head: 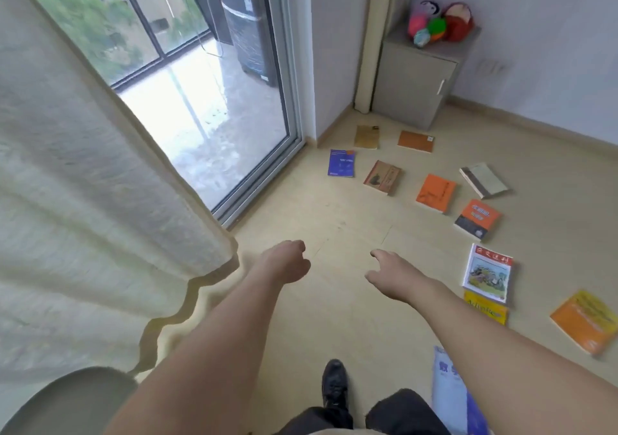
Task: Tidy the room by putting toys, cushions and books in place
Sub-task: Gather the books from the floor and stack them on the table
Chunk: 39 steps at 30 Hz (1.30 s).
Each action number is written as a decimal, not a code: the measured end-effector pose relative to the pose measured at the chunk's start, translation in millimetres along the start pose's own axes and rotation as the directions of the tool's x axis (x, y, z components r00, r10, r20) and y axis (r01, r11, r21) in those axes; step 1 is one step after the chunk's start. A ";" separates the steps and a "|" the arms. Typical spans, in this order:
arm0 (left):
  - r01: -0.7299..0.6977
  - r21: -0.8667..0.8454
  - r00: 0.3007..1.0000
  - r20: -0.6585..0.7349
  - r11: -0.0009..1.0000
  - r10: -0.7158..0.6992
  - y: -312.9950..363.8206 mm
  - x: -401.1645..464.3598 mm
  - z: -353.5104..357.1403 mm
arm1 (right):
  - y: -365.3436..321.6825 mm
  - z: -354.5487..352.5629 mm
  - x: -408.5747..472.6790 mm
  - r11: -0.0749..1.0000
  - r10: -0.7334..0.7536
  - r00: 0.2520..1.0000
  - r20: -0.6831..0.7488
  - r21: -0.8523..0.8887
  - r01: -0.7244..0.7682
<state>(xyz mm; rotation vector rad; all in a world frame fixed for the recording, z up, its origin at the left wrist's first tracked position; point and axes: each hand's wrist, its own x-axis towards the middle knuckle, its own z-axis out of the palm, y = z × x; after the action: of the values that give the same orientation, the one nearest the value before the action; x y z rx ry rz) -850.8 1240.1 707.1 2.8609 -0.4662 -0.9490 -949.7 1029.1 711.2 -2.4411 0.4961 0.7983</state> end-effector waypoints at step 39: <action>-0.386 0.275 0.899 0.326 0.881 0.292 274.6 270.0 -16.2 | 207.2 -105.3 112.9 0.698 0.492 0.867 -0.081 0.631 -0.337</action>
<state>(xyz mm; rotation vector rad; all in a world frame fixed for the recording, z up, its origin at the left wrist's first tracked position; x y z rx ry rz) -706.7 894.3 616.2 2.7736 -1.2287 -1.3081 -918.2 783.2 638.6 -1.8341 1.2384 0.3983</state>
